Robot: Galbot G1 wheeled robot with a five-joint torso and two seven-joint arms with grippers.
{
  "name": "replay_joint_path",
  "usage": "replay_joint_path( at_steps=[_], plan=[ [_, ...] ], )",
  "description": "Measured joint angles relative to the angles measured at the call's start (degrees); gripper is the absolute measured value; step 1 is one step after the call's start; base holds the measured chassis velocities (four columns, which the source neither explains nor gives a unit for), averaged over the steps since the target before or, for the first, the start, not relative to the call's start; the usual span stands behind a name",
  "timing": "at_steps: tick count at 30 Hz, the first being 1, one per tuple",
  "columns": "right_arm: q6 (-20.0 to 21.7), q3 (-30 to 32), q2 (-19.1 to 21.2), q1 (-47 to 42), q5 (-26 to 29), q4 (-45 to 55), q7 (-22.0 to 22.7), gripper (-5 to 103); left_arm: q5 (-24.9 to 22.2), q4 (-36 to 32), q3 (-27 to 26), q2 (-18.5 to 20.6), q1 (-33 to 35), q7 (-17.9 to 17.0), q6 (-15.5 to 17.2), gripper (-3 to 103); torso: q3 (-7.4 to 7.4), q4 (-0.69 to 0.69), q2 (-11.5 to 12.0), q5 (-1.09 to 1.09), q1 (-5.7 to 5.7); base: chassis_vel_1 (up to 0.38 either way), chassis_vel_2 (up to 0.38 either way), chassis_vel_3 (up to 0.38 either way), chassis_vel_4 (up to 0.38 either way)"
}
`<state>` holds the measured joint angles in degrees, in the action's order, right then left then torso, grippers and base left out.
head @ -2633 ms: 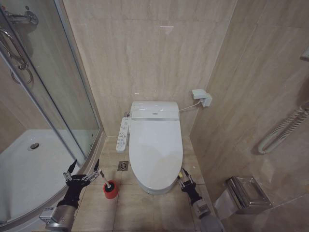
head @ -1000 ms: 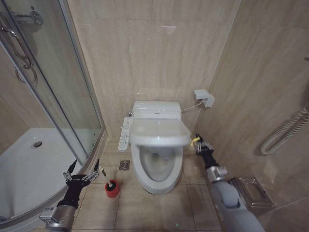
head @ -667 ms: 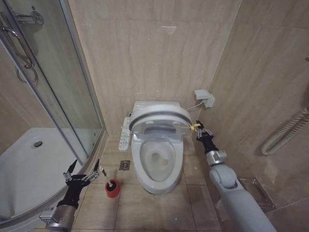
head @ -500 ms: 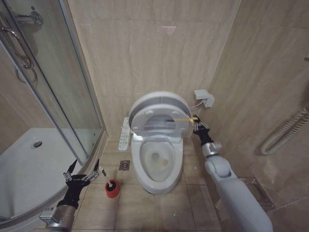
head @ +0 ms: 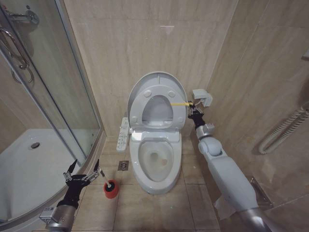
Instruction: Open the toilet lid, clean the toilet bowl with a toilet brush, close the toilet lid, and flush.
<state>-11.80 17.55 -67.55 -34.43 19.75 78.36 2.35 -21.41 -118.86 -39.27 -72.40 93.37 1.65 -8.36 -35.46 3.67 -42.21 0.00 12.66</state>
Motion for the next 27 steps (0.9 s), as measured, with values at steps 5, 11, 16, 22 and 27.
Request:
replay_joint_path(
  at_steps=[5, 11, 16, 22, 27],
  plan=[
    [0.2, -1.2, -0.1, 2.8, 0.3, -1.8, 0.1, 6, 0.0, 0.0, 0.0, 0.0, 0.0, 0.0, 0.0, 100, 0.00, 0.00, 0.0, 0.00, 0.00, 0.000, 0.000, 0.000, 0.000],
    [0.2, -1.8, -0.5, 5.4, 0.5, -4.3, 0.2, 6, 0.0, 0.0, 0.0, 0.0, 0.0, 0.0, 0.0, 100, 0.01, -0.01, 0.0, 0.00, -0.01, 0.000, 0.000, 0.000, 0.000],
    [0.1, -2.1, -0.9, 8.4, 0.5, -7.5, 0.1, 6, 0.0, 0.0, 0.0, 0.0, 0.0, 0.0, 0.0, 100, 0.01, -0.02, 0.0, 0.00, -0.01, 0.000, 0.000, 0.000, 0.000],
    [-0.3, -2.6, -1.4, 11.9, 0.4, -10.7, -0.2, 6, 0.0, 0.0, 0.0, 0.0, 0.0, 0.0, 0.0, 100, 0.01, -0.02, 0.0, 0.00, -0.01, 0.000, 0.000, 0.000, 0.000],
    [-0.4, -3.2, -1.6, 14.0, 0.4, -11.9, -0.2, 6, 0.0, 0.0, 0.0, 0.0, 0.0, 0.0, 0.0, 100, 0.01, -0.02, 0.0, 0.00, -0.01, 0.000, 0.000, 0.000, 0.000]
  ],
)
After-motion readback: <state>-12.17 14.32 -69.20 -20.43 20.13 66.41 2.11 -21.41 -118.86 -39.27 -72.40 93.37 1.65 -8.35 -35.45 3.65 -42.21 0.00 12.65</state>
